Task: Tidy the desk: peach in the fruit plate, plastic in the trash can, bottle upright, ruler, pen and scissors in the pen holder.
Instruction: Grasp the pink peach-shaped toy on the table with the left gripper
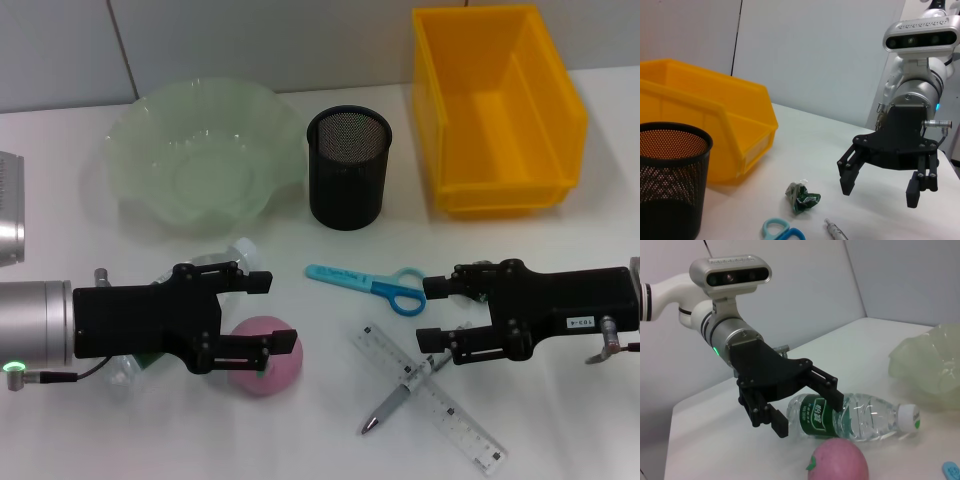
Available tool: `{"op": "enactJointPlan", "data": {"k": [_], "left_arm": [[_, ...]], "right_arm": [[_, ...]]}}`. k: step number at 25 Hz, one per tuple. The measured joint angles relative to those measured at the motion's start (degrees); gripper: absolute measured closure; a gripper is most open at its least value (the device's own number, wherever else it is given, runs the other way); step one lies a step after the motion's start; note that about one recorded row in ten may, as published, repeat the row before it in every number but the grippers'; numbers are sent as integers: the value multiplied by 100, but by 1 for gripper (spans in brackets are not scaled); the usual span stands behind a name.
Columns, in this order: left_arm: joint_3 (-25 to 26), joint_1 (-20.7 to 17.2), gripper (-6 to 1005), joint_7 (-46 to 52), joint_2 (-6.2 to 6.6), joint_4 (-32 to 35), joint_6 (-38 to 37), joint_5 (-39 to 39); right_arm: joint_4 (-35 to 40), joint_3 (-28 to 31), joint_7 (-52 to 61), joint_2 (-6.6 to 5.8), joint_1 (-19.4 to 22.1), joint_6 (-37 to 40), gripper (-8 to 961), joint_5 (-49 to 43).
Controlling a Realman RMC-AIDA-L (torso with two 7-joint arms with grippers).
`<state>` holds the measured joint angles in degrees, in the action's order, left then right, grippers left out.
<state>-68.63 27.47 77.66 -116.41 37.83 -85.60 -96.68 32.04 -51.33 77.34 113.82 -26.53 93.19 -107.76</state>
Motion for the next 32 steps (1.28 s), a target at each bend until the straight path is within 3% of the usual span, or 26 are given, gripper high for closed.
{"op": "enactJointPlan", "data": {"k": [16,21,24,25,28,29,32], "left_arm": [[-1,21,187,7,25,-5,8,0],[-85,110,187,687,23,979,-98,-288],[-88,377,187,1353,-91,1851,-222,-1111],[-88,377,188,1353,-91,1851,-222,-1111],[-108,734,193,1762,-160,2215,-328,-1817],[-179,1033,194,2013,-184,2293,-420,-2269],[-286,1300,198,2156,-196,2289,-482,-2637]], "right_arm": [[-5,48,0,0,8,-14,177,1],[0,56,21,-13,8,-14,177,1],[3,65,49,-28,7,-14,176,2],[3,65,49,-28,7,-14,176,2],[19,69,82,-43,7,-13,176,2],[32,94,106,-52,7,-12,176,2],[34,152,105,-57,11,-13,176,2]]}}
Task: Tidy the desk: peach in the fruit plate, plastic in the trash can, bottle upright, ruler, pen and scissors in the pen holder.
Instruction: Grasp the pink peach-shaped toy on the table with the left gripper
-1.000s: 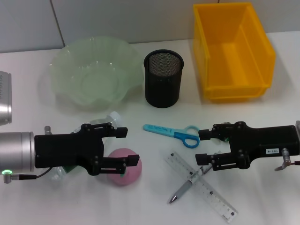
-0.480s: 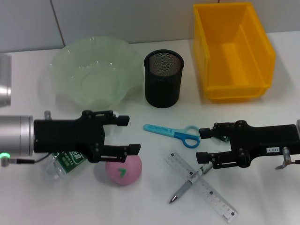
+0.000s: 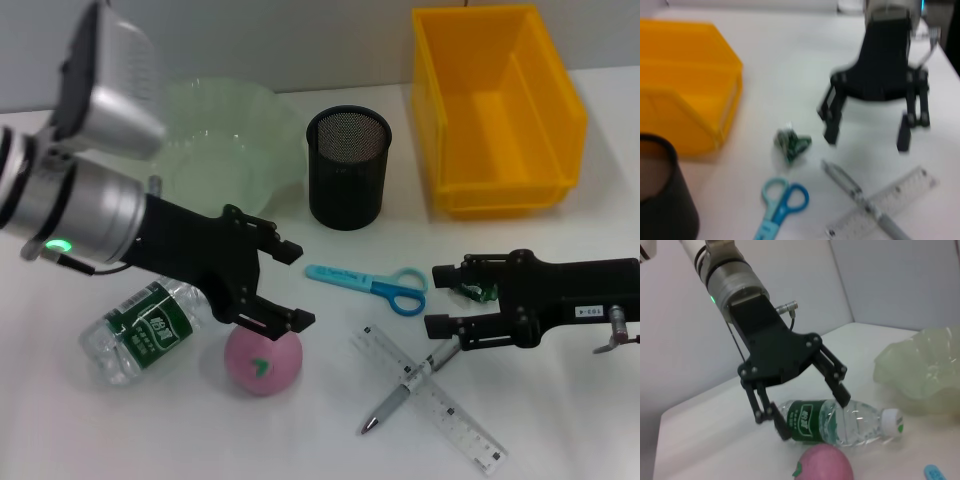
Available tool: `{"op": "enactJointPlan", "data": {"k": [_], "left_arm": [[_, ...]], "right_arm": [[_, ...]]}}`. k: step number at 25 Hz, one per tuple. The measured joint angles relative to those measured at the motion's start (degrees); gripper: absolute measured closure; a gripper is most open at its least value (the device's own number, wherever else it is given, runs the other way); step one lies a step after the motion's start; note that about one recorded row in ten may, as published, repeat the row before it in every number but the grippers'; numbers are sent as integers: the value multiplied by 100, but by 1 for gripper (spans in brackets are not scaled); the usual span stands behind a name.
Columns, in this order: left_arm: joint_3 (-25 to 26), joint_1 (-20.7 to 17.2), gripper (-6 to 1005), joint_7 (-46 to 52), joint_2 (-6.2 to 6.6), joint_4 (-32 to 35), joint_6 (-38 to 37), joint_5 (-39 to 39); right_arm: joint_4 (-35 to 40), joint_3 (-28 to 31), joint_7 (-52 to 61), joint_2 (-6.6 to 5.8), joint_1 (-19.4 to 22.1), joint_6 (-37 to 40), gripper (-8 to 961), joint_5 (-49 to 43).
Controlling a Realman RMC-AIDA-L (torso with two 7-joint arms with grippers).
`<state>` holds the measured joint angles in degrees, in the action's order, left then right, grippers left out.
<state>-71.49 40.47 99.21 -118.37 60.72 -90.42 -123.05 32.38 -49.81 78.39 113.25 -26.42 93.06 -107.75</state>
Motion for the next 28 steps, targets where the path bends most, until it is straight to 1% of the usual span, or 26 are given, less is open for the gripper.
{"op": "enactJointPlan", "data": {"k": [1,2,3,6,7,10,11,12,13,17,28], "left_arm": [[-53,83,200,48,-3,-10,-18,-134],[-227,258,201,157,-13,-17,-25,-422],[-227,258,202,157,-13,-17,-25,-422],[-534,436,205,340,-14,-10,-30,-707],[-713,535,206,477,-14,-7,-32,-869],[-972,675,210,629,-7,-16,-32,-1076],[-972,675,211,629,-7,-16,-32,-1076],[-1153,715,212,675,-7,-19,-12,-1138],[-1153,715,213,675,-7,-19,-12,-1138],[-1434,739,217,763,-8,-17,91,-1293],[-1607,740,230,781,-28,-228,322,-1380]], "right_arm": [[-1,30,-4,-1,5,-1,176,0],[-3,61,-21,-1,22,-14,176,0],[-3,61,-21,-1,22,-14,176,0],[1,68,-26,-3,37,-53,176,0],[4,71,-27,-4,39,-85,176,0],[5,73,-28,-5,41,-115,176,7],[5,73,-28,-5,41,-115,176,7],[5,74,-29,-5,40,-131,176,14],[5,74,-29,-5,40,-131,176,14],[5,77,-31,-6,38,-143,177,4],[5,77,-41,1,43,-146,177,-1]]}}
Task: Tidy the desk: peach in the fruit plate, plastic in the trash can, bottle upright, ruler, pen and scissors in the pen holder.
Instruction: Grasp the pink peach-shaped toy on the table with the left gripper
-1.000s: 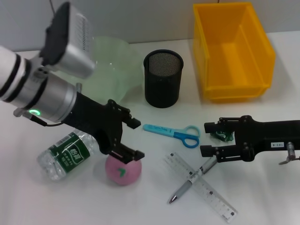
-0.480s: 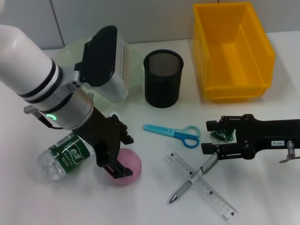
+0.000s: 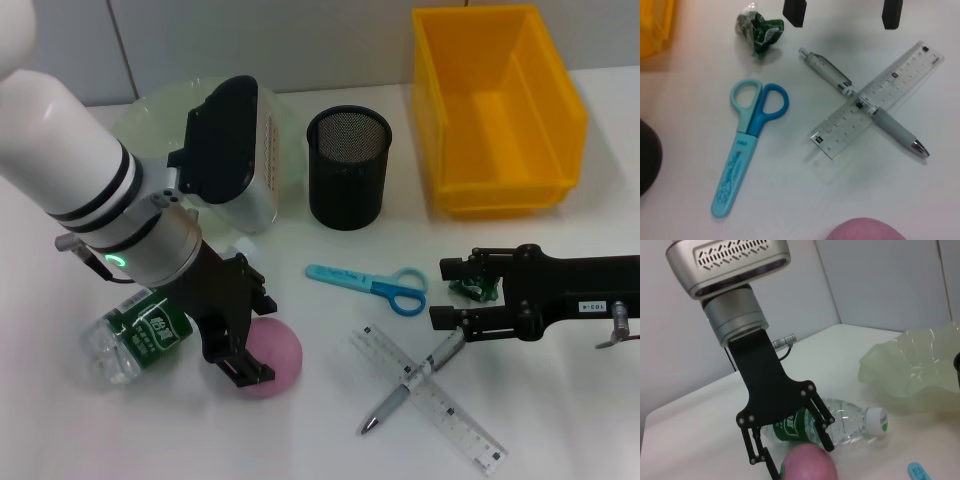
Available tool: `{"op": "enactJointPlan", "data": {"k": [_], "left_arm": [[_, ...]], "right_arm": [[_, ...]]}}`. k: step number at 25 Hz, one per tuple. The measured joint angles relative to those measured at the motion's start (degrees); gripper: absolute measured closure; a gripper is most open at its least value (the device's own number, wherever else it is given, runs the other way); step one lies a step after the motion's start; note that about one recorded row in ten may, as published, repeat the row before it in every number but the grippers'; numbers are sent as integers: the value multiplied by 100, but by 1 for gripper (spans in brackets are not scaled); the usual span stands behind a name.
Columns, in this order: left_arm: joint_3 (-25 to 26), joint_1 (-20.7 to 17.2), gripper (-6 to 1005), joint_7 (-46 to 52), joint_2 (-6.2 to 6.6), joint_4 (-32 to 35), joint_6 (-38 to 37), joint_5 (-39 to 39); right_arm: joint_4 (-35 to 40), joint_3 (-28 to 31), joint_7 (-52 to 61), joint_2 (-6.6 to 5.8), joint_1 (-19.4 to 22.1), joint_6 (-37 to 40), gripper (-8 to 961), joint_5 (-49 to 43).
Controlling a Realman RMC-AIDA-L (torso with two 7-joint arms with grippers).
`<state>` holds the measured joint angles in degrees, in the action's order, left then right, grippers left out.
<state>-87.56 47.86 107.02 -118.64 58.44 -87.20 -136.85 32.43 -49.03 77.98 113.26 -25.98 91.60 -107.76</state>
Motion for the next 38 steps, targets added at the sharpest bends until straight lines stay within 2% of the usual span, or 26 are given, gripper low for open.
{"op": "enactJointPlan", "data": {"k": [15,19,25,28,32,33,34,35,38], "left_arm": [[-180,-58,246,153,-14,-121,316,-106],[-150,-96,458,165,-15,-97,306,-82],[91,-219,559,167,-14,17,198,158],[576,-316,589,149,6,27,61,611],[576,-316,616,149,6,27,61,611],[1149,-506,623,110,14,24,-28,1156],[1149,-506,690,110,14,24,-28,1156],[1412,-655,758,51,17,-16,-14,1494],[1479,-816,804,-63,19,-37,31,1675]], "right_arm": [[-23,-12,-3,9,12,13,176,0],[-23,-9,-3,8,19,21,177,0],[-21,-9,-3,2,23,32,176,0],[-22,-9,-3,-3,23,38,177,1],[-26,-30,-2,-6,24,41,177,1],[-26,-30,-2,-6,24,41,177,1],[-27,-40,-3,-6,23,40,177,1],[-29,-52,-3,-7,19,40,177,1],[-33,-62,-1,-7,7,40,177,0]]}}
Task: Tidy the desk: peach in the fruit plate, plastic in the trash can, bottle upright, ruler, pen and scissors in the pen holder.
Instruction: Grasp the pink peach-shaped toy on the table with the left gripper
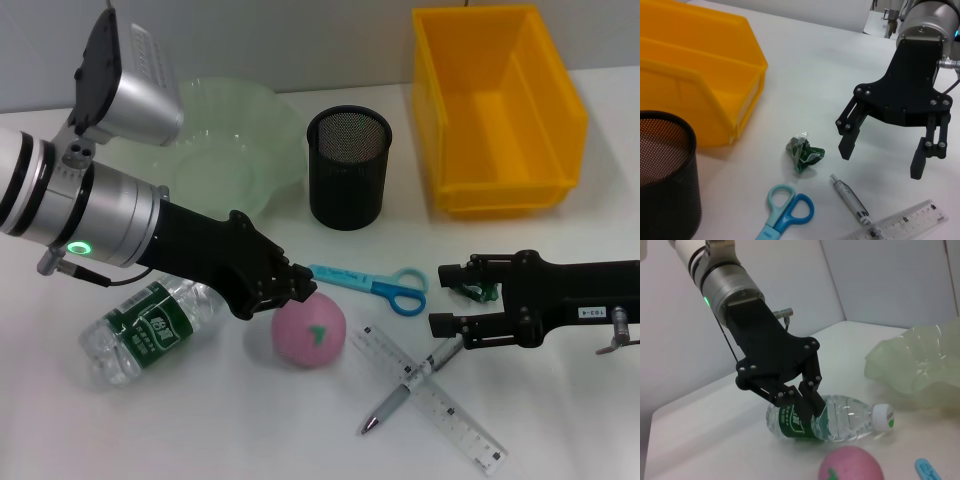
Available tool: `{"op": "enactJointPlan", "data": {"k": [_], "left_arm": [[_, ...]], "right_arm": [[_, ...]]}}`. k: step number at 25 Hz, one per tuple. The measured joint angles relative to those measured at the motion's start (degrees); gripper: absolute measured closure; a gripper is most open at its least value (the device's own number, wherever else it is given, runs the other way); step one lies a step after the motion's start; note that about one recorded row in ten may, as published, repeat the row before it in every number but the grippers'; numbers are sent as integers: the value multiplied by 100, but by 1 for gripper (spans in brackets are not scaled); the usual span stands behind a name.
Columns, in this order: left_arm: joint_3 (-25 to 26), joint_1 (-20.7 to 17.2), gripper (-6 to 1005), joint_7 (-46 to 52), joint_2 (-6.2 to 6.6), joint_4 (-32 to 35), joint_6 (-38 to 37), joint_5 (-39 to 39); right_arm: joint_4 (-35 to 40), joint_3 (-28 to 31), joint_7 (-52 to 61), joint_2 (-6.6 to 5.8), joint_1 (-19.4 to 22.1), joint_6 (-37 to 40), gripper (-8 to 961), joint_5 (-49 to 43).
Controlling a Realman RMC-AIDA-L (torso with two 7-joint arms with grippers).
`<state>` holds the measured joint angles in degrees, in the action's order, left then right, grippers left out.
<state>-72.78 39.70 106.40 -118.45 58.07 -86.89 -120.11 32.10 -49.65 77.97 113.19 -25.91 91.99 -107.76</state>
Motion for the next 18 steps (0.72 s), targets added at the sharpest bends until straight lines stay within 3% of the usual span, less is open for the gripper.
{"op": "enactJointPlan", "data": {"k": [7,13,18], "left_arm": [[-83,59,911,77,2,128,45,-66],[-480,188,744,116,-15,107,318,-288],[-866,354,458,245,-27,98,484,-613]], "right_arm": [[9,22,15,-9,0,5,177,-80],[-10,5,15,-9,6,-17,177,-155],[-17,-5,25,-8,15,-30,177,-158]]}}
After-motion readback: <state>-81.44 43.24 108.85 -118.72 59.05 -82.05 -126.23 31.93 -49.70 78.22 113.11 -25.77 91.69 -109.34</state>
